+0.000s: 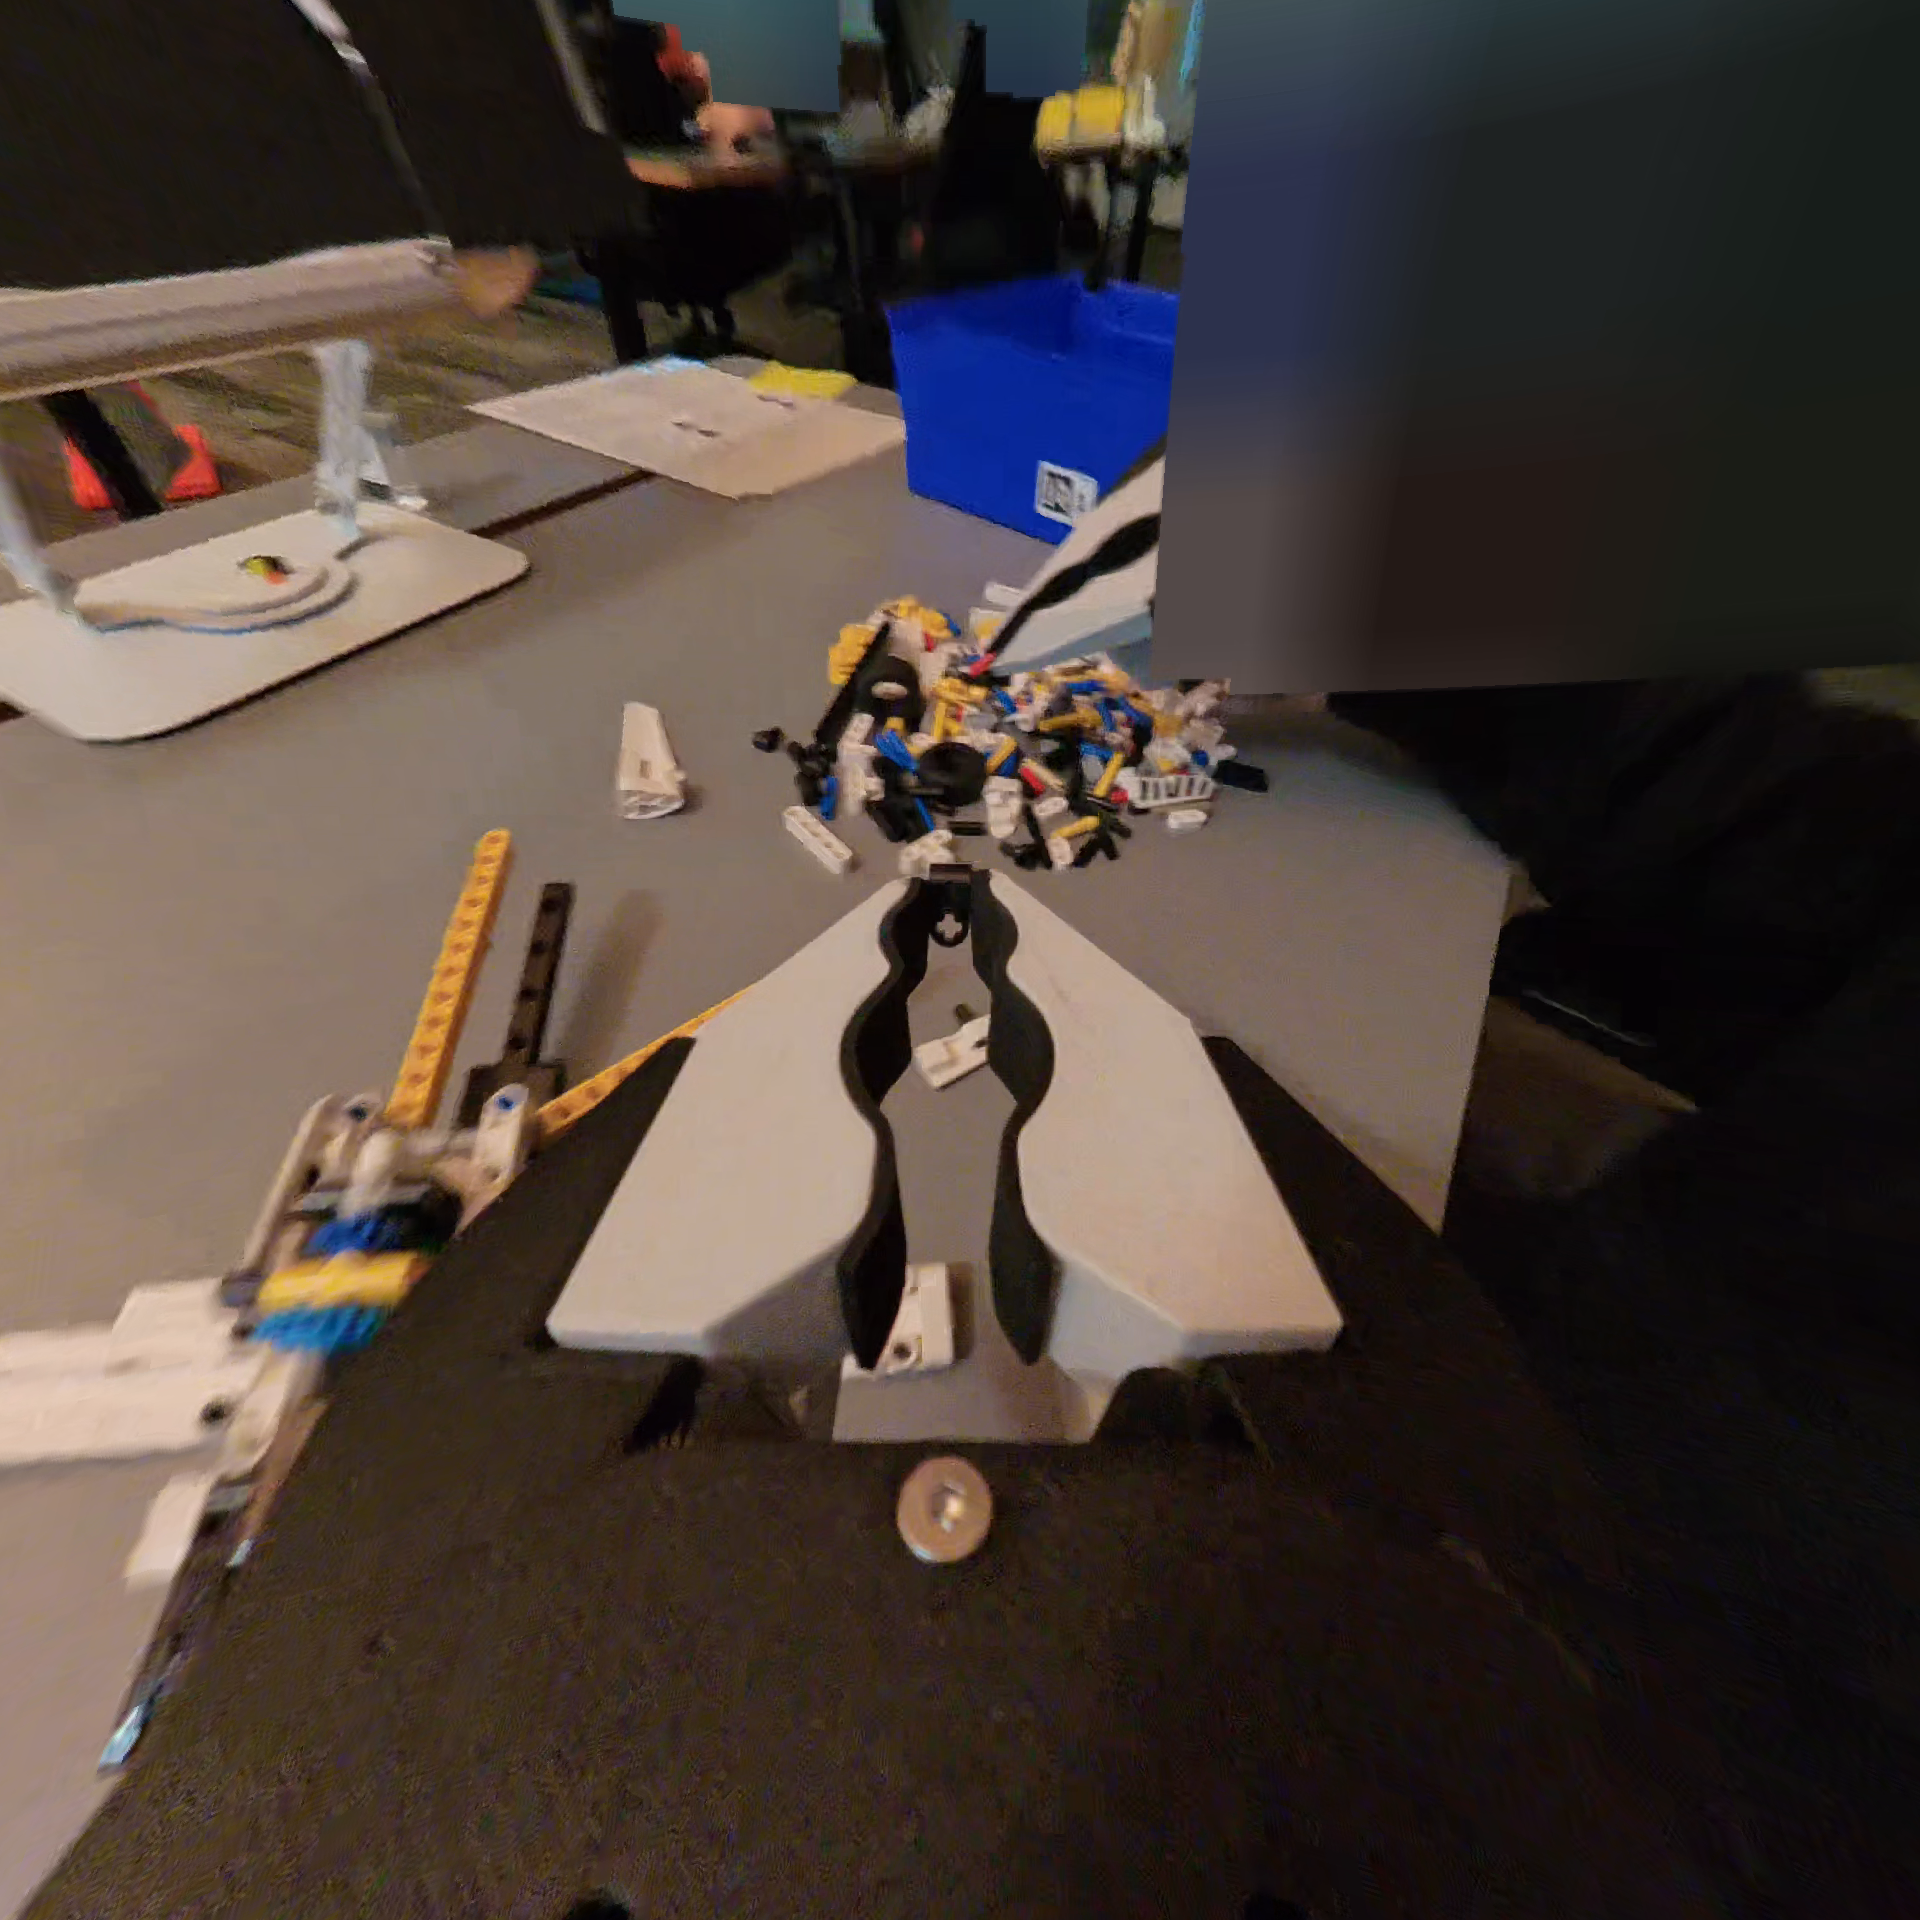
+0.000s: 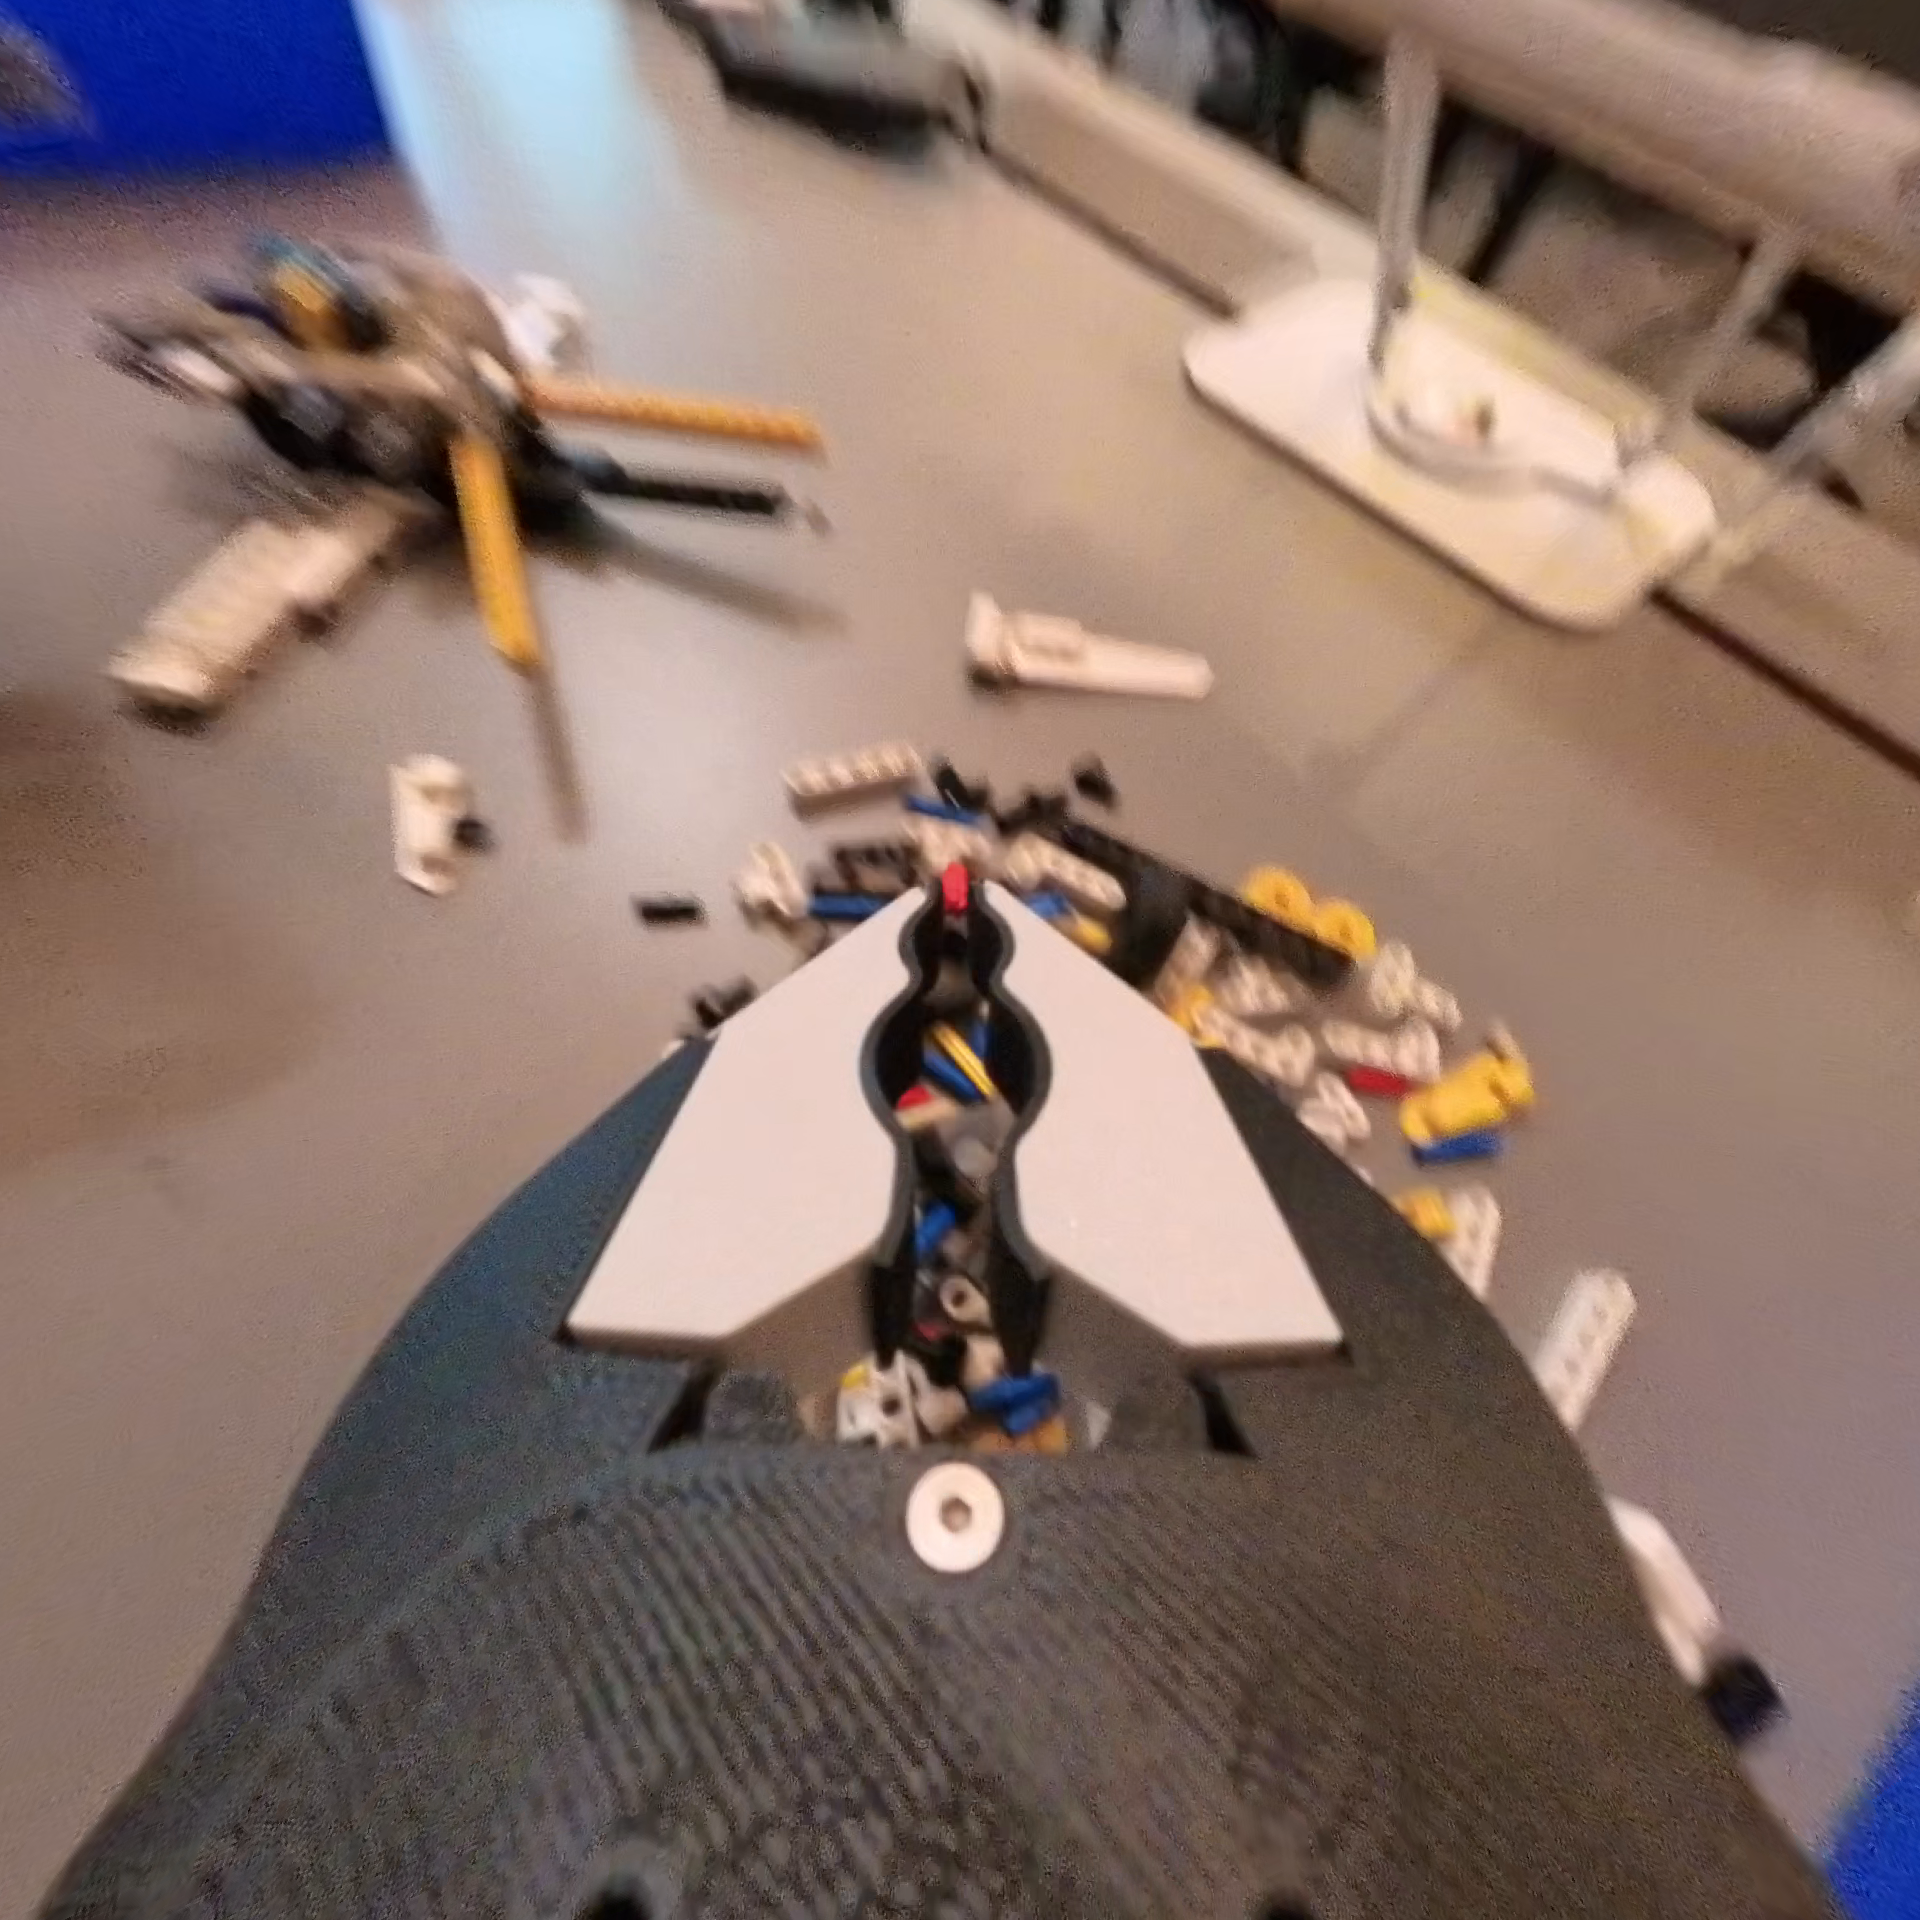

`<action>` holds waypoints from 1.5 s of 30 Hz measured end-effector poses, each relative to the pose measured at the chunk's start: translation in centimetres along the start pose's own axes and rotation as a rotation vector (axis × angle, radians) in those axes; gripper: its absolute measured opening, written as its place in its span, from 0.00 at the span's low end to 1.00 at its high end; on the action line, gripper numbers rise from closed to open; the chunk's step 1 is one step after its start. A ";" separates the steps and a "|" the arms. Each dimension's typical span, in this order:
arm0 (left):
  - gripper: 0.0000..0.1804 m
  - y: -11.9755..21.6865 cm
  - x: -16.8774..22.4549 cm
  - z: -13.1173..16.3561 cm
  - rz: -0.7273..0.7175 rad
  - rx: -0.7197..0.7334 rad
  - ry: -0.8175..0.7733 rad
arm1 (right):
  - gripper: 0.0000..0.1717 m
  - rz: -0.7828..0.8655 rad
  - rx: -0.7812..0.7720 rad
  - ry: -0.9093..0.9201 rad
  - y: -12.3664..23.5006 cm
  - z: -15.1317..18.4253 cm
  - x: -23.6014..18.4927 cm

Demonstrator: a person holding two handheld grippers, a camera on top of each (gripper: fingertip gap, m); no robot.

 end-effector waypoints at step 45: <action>0.13 -1.6 -0.3 2.7 0.136 -0.254 0.199 | 0.14 -0.396 -0.245 0.010 -6.7 -2.4 -10.3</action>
Point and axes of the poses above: each gripper's, where its closed fingertips meet, y back along the fingers, z out of its underside, x = y × z across the jaws, the point moved 10 cm from there along y, back along the fingers, and after that the axes turned 6 degrees about -x, right-handed, at the moved point
